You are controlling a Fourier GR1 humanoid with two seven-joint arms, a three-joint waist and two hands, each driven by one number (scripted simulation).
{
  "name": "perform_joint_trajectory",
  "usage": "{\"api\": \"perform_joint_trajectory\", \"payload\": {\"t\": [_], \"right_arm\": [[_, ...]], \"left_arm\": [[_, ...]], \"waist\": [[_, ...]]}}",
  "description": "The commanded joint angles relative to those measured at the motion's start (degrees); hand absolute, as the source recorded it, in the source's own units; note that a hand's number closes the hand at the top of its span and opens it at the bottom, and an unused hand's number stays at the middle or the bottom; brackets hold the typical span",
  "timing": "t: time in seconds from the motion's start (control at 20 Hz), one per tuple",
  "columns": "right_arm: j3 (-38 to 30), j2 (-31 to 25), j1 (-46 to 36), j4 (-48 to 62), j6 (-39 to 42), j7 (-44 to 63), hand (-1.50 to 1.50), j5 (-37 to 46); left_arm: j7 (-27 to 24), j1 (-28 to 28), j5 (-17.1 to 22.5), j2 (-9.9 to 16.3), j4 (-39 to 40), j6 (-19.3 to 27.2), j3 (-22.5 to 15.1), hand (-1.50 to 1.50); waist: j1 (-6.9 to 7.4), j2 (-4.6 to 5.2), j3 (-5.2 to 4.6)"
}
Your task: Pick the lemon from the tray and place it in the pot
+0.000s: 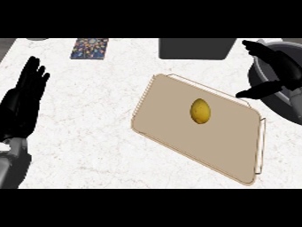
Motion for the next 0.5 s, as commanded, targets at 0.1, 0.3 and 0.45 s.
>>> {"api": "perform_joint_trajectory", "payload": {"t": [0.1, 0.3, 0.45], "right_arm": [[8.62, -1.09, -5.57, -0.31, 14.32, 12.16, -1.5, 4.5], [13.3, 2.05, -9.79, -2.19, 21.08, 20.45, -1.5, 6.63], [14.88, 6.44, -12.15, -1.08, 23.49, 26.28, -1.5, 7.51]], "left_arm": [[0.04, 0.24, 0.56, -0.43, 0.09, -0.79, 0.44, 0.0], [2.98, -3.08, -0.12, 0.16, 0.53, 0.52, 1.22, 0.0], [-2.22, -0.56, 0.43, -0.23, 3.32, -2.1, 2.26, 0.0]], "waist": [[0.0, -0.08, -0.08], [-0.57, -0.21, -0.05], [-0.3, 0.06, -0.08]]}}
